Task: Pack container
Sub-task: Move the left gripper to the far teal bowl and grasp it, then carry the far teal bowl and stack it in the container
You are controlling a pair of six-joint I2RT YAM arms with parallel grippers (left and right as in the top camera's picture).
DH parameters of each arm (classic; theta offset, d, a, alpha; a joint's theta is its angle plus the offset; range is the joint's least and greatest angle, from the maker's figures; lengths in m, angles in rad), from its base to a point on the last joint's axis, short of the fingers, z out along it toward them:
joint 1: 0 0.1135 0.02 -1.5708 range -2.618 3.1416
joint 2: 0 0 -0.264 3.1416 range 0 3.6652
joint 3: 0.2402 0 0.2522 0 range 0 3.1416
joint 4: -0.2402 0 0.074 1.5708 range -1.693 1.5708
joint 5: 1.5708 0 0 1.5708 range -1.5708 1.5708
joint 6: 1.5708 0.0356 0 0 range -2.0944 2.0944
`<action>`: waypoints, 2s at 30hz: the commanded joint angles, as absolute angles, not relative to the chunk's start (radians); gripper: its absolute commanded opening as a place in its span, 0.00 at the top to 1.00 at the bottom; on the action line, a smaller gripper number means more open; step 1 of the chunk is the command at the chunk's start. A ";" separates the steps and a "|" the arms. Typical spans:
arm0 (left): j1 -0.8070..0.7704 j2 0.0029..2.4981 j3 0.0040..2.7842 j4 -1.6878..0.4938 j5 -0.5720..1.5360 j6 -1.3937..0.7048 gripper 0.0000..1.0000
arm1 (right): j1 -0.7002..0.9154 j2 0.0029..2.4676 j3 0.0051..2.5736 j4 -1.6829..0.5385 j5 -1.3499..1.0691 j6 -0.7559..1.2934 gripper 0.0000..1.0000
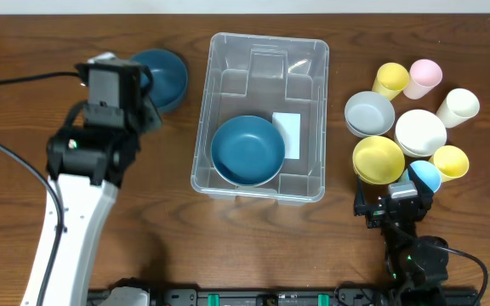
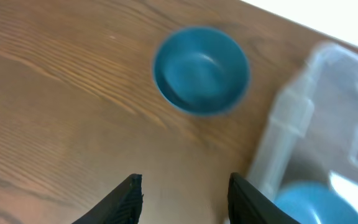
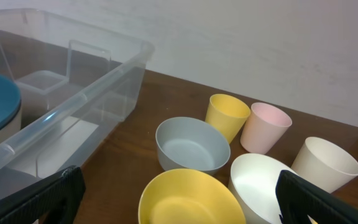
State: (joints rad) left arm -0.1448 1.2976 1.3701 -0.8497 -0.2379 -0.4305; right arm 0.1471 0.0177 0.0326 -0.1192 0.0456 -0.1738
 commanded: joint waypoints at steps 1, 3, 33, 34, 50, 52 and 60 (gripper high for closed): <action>-0.076 1.369 1.380 -0.785 -0.262 -0.453 0.53 | 0.150 0.016 0.030 -0.120 0.056 -0.184 0.01; -0.046 1.418 1.380 -0.731 -0.246 -0.477 0.52 | 0.150 0.016 0.030 -0.120 0.056 -0.184 0.01; 0.131 2.033 1.380 -0.339 0.168 -0.633 0.94 | 0.150 0.016 0.030 -0.120 0.056 -0.184 0.01; 0.134 2.033 1.380 -0.343 0.168 -0.630 0.94 | 0.150 0.016 0.030 -0.120 0.056 -0.184 0.01; 0.233 1.638 1.381 -0.560 0.168 -0.531 0.94 | 0.150 0.016 0.030 -0.120 0.056 -0.184 0.01; 0.218 1.553 1.381 -0.605 0.169 -0.521 0.94 | 0.150 0.016 0.030 -0.120 0.056 -0.184 0.01; 0.041 1.340 1.380 -0.878 0.168 -0.441 0.94 | 0.150 0.016 0.030 -0.120 0.056 -0.184 0.01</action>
